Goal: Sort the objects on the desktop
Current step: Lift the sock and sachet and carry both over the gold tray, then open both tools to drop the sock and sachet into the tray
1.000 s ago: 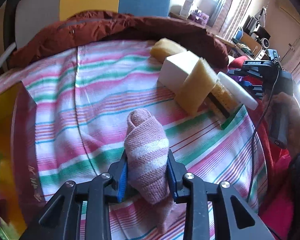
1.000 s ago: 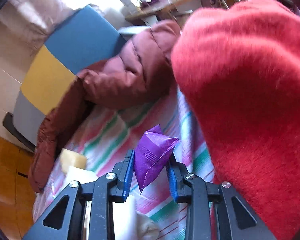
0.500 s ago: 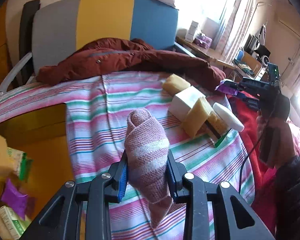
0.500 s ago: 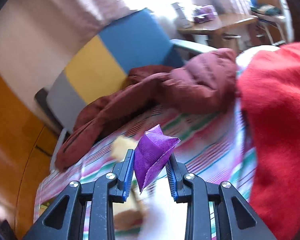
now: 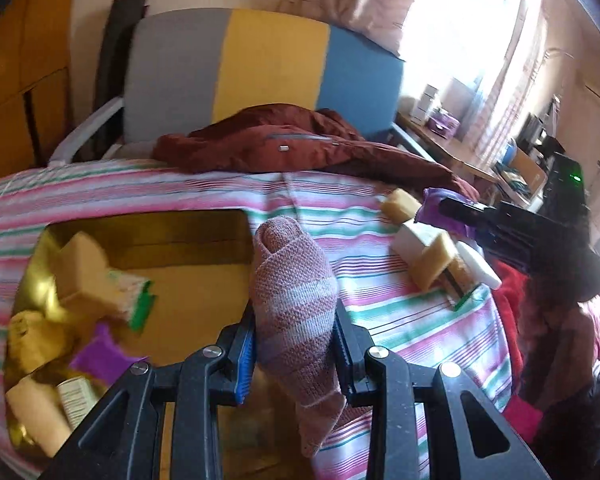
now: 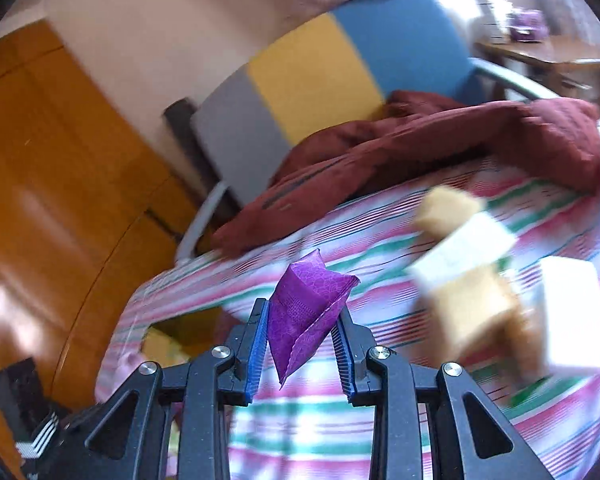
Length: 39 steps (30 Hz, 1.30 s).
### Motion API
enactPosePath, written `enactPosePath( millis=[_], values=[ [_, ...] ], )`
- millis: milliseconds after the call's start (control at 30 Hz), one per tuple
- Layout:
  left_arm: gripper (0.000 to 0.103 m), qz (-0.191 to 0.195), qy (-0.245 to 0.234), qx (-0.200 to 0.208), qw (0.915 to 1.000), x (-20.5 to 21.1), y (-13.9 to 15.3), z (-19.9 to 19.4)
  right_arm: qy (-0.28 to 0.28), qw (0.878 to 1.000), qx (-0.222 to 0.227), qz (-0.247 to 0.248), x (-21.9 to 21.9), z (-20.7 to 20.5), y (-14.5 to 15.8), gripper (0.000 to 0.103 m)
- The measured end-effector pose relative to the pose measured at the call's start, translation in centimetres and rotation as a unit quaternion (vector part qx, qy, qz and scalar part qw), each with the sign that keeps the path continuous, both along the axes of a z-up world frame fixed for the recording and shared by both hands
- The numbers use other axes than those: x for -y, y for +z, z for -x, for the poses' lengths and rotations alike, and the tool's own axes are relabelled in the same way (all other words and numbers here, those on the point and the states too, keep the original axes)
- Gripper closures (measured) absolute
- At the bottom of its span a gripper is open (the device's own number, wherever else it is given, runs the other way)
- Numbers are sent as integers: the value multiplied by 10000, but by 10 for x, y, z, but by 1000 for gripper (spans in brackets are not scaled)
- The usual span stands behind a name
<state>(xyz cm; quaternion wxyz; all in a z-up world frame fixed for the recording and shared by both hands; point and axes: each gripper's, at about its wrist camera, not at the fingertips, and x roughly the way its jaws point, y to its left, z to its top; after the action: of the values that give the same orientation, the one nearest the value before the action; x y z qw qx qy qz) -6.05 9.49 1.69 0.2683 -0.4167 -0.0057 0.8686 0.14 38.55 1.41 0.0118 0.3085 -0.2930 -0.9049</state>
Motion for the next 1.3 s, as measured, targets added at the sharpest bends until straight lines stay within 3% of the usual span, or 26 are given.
enactPosePath(
  millis=[333,700,867,933,1033,1133,1300],
  values=[
    [70,1,818,-33,9966,85,-7,6,1246,9921,34,-137,127,20,-4,72],
    [70,111,1430,2,9897,147,-26,18,1828,9819,401,-287,204,35,-27,71],
    [68,127,1487,-37,9888,152,-29,26,1867,9810,454,-251,219,39,-26,59],
    [66,221,1444,-37,9893,150,-30,29,1784,9827,443,-218,221,39,-25,35],
    [64,145,1442,55,9894,153,-33,31,1741,9835,442,-224,222,39,-24,35],
    [55,91,1337,76,9909,150,-34,31,1675,9840,530,-283,223,35,-26,35],
    [54,226,1353,101,9905,149,-37,31,1569,9847,638,-416,221,27,-30,31]
  ],
)
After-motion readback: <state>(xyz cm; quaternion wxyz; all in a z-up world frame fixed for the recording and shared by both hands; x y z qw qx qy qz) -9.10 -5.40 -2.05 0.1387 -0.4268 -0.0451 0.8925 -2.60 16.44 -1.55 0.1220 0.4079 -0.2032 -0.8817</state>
